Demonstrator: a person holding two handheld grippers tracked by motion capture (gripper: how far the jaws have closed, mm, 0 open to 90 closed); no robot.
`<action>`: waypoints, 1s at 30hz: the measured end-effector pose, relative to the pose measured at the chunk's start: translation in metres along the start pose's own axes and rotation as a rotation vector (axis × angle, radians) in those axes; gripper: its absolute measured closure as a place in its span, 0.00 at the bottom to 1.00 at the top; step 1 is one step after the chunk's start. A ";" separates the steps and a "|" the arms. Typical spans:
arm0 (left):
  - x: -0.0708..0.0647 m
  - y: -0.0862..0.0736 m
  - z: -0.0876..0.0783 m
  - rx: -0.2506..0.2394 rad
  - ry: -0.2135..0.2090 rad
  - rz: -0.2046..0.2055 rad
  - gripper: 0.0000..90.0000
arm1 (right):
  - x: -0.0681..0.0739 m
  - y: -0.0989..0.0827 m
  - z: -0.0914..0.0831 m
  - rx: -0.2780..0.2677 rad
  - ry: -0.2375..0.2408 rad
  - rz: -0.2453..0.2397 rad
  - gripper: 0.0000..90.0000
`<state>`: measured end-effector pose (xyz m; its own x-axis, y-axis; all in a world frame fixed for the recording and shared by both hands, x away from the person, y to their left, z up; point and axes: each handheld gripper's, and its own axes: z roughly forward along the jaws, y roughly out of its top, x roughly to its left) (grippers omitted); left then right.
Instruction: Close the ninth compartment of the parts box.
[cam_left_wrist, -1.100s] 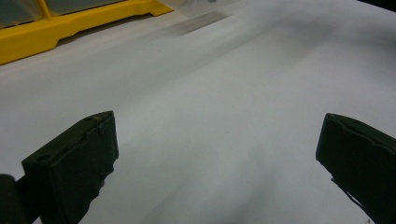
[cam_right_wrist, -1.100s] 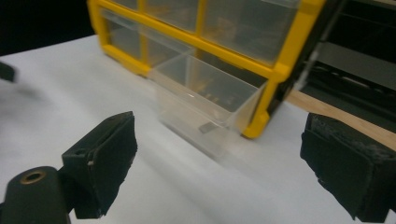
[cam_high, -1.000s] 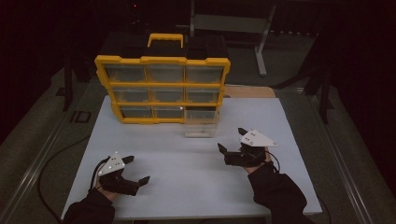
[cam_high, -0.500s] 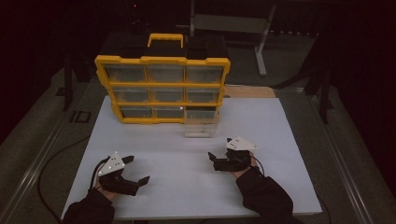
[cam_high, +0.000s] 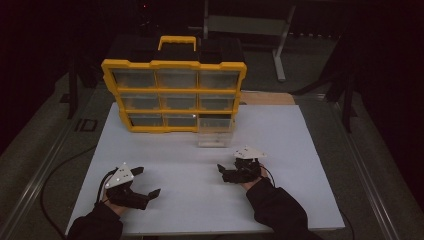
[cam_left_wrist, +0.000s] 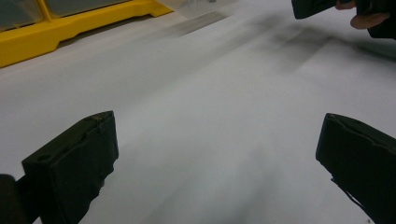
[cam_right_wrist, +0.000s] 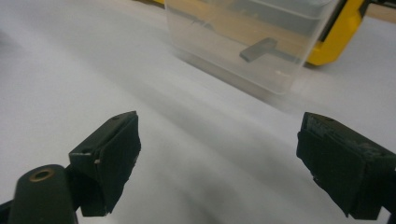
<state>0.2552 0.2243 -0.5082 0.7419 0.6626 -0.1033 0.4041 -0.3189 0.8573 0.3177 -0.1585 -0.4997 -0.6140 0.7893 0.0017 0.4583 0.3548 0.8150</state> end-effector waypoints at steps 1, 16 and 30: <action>0.000 0.000 0.000 0.001 0.001 0.001 0.00 | 0.000 0.000 0.001 0.004 -0.001 0.000 0.14; -0.001 0.000 0.001 0.013 0.004 0.007 0.00 | -0.001 0.004 0.022 0.075 -0.033 0.059 0.32; -0.001 -0.001 0.002 0.014 0.003 0.007 0.00 | 0.001 0.011 0.032 0.109 -0.064 0.058 0.64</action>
<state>0.2553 0.2231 -0.5096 0.7427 0.6628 -0.0959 0.4066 -0.3324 0.8510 0.3428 -0.1382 -0.5090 -0.5442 0.8389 0.0070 0.5607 0.3575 0.7469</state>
